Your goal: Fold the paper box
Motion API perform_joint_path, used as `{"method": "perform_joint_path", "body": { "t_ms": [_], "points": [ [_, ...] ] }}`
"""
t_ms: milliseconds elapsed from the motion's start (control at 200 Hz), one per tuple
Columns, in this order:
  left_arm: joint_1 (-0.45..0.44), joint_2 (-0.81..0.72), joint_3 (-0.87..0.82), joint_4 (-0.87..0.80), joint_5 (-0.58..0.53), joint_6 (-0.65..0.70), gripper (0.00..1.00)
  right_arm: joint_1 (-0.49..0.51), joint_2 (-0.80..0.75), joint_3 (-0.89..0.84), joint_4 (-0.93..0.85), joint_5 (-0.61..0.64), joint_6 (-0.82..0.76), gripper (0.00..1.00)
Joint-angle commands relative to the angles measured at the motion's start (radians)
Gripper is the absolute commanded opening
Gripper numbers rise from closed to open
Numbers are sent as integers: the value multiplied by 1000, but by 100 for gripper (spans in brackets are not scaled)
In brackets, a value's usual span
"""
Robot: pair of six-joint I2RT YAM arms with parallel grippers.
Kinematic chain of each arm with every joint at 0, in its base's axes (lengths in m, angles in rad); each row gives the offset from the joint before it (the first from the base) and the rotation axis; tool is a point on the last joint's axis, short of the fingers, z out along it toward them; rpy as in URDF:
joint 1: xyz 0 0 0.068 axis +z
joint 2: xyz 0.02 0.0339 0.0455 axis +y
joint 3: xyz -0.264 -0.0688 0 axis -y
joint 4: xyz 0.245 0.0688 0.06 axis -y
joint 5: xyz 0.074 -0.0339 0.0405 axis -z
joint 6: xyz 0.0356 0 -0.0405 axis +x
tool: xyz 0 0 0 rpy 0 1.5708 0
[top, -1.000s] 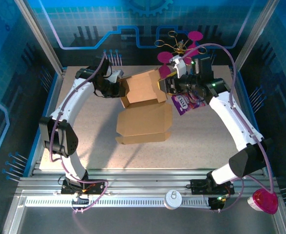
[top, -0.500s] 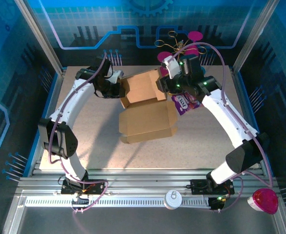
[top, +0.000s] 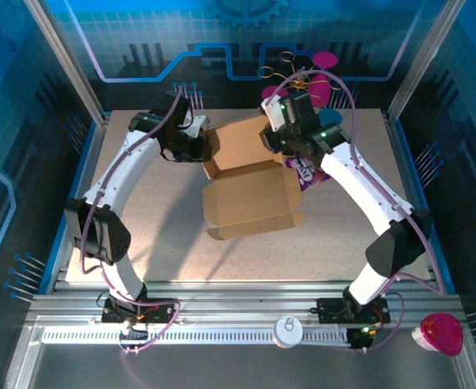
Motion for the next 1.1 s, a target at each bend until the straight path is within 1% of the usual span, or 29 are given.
{"method": "perform_joint_path", "body": {
  "t_ms": [0, 45, 110, 140, 195, 315, 350, 450, 605, 650, 705, 775, 861, 976, 1056, 1096],
  "points": [
    [-12, -27, 53, -35, 21, 10, 0, 21, 25, 46, -36, 114, -13, 19],
    [-15, -27, 58, -42, 4, 1, 0, 28, 29, 56, -42, 140, -12, 17],
    [-23, -26, 68, -53, -28, -22, 0, 33, 34, 69, -55, 160, -10, 17],
    [-27, -25, 73, -60, -47, -35, 0, 33, 36, 78, -65, 157, -7, 18],
    [-37, -20, 85, -77, -80, -58, 0, 31, 40, 98, -85, 144, 0, 25],
    [-60, -9, 108, -116, -158, -108, 0, 21, 49, 159, -146, 53, 23, 30],
    [-66, -7, 111, -127, -181, -122, 0, 18, 50, 177, -165, 16, 29, 34],
    [-74, 7, 129, -158, -233, -154, 0, -6, 61, 222, -222, -101, 70, 50],
    [-77, 21, 145, -171, -246, -169, 0, -53, 15, 196, -210, -317, 117, 67],
    [-77, 26, 148, -174, -243, -170, 0, -71, 0, 183, -198, -391, 135, 71],
    [-76, 30, 151, -175, -242, -170, 0, -98, -18, 167, -185, -469, 157, 73],
    [-77, 35, 152, -173, -237, -169, 0, -122, -52, 124, -157, -517, 170, 77],
    [-77, 40, 157, -175, -228, -166, 0, -167, -101, 48, -90, -605, 190, 80],
    [-74, 46, 163, -176, -215, -162, 0, -258, -167, -74, 39, -758, 248, 81],
    [-74, 49, 168, -176, -209, -159, 0, -324, -209, -159, 164, -869, 322, 82],
    [-73, 50, 169, -176, -206, -157, 0, -352, -219, -190, 211, -906, 356, 82]
  ]
}}
